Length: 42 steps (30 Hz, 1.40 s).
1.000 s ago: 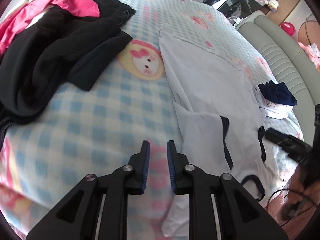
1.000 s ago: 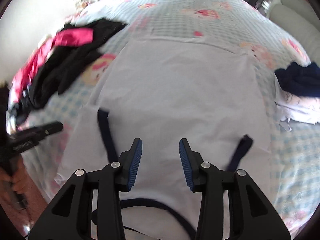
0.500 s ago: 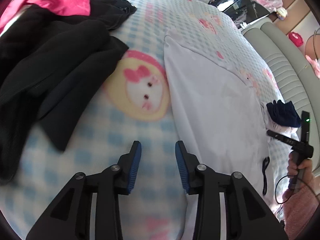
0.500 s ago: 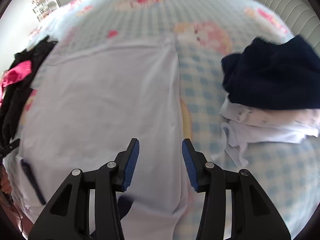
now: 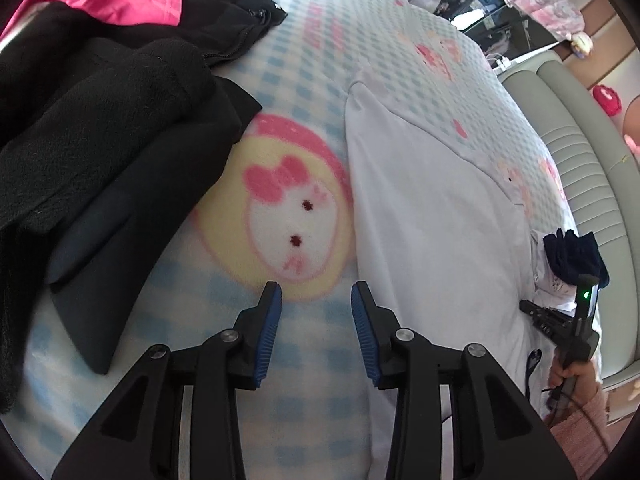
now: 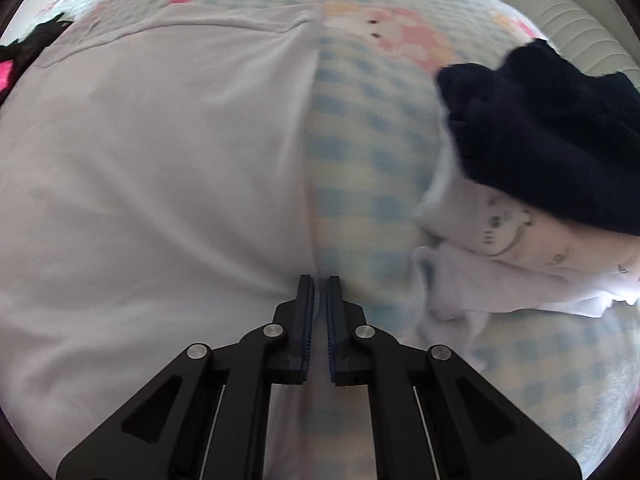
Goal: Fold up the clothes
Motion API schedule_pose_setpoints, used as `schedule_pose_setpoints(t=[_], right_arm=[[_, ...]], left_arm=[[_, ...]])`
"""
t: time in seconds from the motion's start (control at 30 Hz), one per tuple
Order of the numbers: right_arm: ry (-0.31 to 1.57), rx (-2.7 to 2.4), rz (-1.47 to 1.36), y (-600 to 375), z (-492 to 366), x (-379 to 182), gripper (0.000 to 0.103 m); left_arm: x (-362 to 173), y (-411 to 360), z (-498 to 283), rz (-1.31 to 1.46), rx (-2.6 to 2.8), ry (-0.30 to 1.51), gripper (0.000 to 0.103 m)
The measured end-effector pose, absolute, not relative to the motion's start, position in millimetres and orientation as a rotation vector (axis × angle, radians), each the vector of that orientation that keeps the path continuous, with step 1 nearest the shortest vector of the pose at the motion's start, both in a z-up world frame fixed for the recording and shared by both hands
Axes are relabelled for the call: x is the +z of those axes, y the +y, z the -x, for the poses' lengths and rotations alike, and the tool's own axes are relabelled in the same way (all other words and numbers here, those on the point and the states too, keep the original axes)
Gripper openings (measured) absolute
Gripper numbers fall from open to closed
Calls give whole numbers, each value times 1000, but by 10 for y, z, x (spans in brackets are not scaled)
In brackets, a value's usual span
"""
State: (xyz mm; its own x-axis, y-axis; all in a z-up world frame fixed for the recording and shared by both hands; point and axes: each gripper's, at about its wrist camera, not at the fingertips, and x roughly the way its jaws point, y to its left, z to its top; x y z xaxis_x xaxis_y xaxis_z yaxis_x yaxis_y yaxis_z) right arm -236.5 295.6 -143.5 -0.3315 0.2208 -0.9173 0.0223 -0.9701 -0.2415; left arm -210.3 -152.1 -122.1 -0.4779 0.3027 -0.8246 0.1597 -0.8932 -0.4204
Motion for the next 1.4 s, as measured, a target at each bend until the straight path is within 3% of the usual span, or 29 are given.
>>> schedule_pose_setpoints(t=[0.1, 0.23, 0.33, 0.53, 0.6, 0.7, 0.8, 1.1, 1.17, 1.2, 1.23, 1.4], right_arm=[[-394, 2382, 1672, 3034, 2352, -1416, 3], [-142, 2474, 1692, 3203, 2251, -1256, 7], [25, 2635, 1639, 3132, 2179, -995, 22], [28, 2692, 1768, 2999, 2387, -1092, 36], [69, 2630, 1888, 3000, 2445, -1315, 33], [-156, 2589, 1850, 2872, 2380, -1440, 16], [-291, 2528, 1800, 2825, 2325, -1487, 8], [-321, 2470, 1769, 2880, 2242, -1520, 7], [-358, 2463, 1759, 2823, 2206, -1518, 7], [-391, 2461, 1752, 2781, 2182, -1517, 7], [-419, 2460, 1746, 2747, 2159, -1516, 7], [-393, 2463, 1737, 2729, 2076, -1478, 8]], left_arm=[[-1177, -1475, 2045, 1512, 2534, -613, 38], [-1192, -1472, 2029, 1463, 2461, -679, 38], [-1230, -1481, 2070, 1463, 2447, -724, 38], [-1244, -1465, 2091, 1481, 2457, -712, 40], [-1275, -1445, 2103, 1498, 2451, -699, 42], [-1287, -1440, 2117, 1510, 2471, -687, 42], [-1269, -1487, 2129, 1503, 2494, -704, 42], [-1356, -1442, 2200, 1460, 2312, -794, 45], [-1386, -1309, 2231, 1477, 2295, -713, 35], [-1387, -1253, 2236, 1488, 2297, -673, 25], [-1380, -1189, 2250, 1516, 2314, -617, 9], [-1231, -1100, 2200, 1554, 2434, -445, 3]])
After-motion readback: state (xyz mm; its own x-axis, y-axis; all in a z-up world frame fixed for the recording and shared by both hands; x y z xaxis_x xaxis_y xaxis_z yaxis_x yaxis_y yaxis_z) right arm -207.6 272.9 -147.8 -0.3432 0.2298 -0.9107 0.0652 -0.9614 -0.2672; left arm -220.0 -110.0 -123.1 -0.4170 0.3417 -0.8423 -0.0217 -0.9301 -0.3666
